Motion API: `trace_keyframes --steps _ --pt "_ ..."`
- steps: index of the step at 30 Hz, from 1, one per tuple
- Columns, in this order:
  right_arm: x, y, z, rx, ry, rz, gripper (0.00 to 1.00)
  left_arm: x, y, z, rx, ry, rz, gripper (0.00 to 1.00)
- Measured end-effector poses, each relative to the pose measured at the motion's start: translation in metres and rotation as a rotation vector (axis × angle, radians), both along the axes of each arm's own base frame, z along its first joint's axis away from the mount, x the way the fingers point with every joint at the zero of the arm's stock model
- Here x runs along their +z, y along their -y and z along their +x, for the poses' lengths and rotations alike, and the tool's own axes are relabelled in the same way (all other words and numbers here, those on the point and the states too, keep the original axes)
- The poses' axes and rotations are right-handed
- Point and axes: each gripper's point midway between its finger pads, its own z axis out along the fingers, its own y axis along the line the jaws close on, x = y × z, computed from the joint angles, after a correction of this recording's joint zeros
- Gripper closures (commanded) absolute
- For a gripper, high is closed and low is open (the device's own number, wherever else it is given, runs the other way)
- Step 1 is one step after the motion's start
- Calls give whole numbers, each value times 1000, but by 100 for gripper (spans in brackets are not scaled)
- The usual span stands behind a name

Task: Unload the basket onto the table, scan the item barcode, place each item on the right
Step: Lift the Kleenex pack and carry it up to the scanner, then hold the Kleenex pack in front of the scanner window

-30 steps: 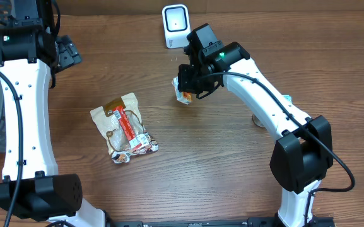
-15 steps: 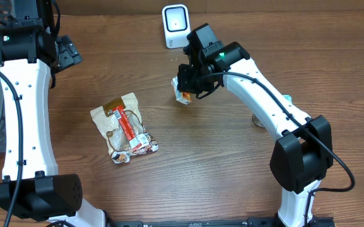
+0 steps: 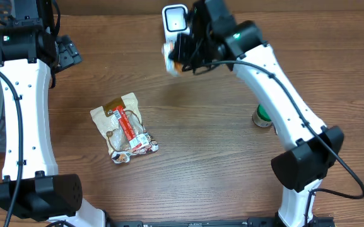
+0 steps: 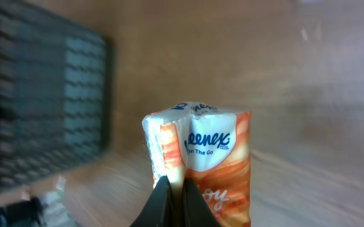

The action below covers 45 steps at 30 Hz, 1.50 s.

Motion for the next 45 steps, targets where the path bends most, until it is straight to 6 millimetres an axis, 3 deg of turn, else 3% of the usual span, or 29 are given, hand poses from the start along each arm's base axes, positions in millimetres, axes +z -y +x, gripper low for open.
trace_keyframes --steps 6,12,16,21,28,32,39,45 --pt "58 4 33 -34 143 161 96 0 0 0 0 0 0 0" --pt "88 23 70 -85 258 271 96 0 0 0 0 0 0 0" --pt "95 16 97 -82 355 329 96 0 0 0 0 0 0 0" --pt "59 1 129 -86 366 349 96 0 0 0 0 0 0 0" --pt "-40 -10 178 -161 293 353 96 0 0 0 0 0 0 0" --pt "-78 -13 192 -197 252 373 96 0 0 0 0 0 0 0" --pt "-117 -11 201 -247 182 389 96 0 0 0 0 0 0 0" --pt "-119 -5 212 -265 218 418 96 0 0 0 0 0 0 0"
